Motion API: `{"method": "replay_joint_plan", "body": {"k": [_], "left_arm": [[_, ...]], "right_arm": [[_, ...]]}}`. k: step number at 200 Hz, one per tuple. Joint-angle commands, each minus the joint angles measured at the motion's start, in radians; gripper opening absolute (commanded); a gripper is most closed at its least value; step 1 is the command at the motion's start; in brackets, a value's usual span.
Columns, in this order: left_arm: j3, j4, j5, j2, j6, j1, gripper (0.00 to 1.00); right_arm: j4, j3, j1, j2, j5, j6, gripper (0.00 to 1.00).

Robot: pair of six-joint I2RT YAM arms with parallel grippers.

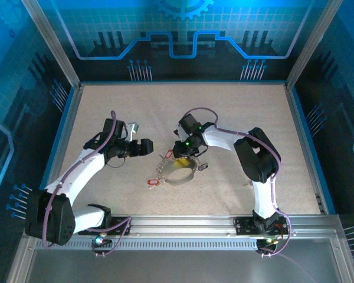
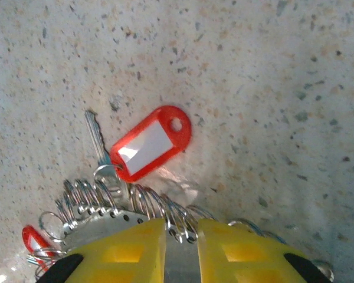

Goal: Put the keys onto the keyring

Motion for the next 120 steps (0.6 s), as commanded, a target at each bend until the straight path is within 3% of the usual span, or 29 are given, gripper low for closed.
{"method": "replay_joint_plan", "body": {"k": [1,99,120], "left_arm": [[-0.015,-0.003,-0.059,-0.04,0.002,-0.009,0.85],[-0.052,0.055,-0.041,-0.096,0.01,-0.008,0.74],[-0.055,0.062,-0.037,-0.1,0.011,-0.009,0.72]], "right_arm": [[-0.099,0.049,-0.011,-0.036,0.02,-0.069,0.19],[-0.126,0.101,-0.014,0.034,-0.068,-0.072,0.17],[-0.125,0.109,-0.013,0.055,-0.094,-0.073,0.1]]}}
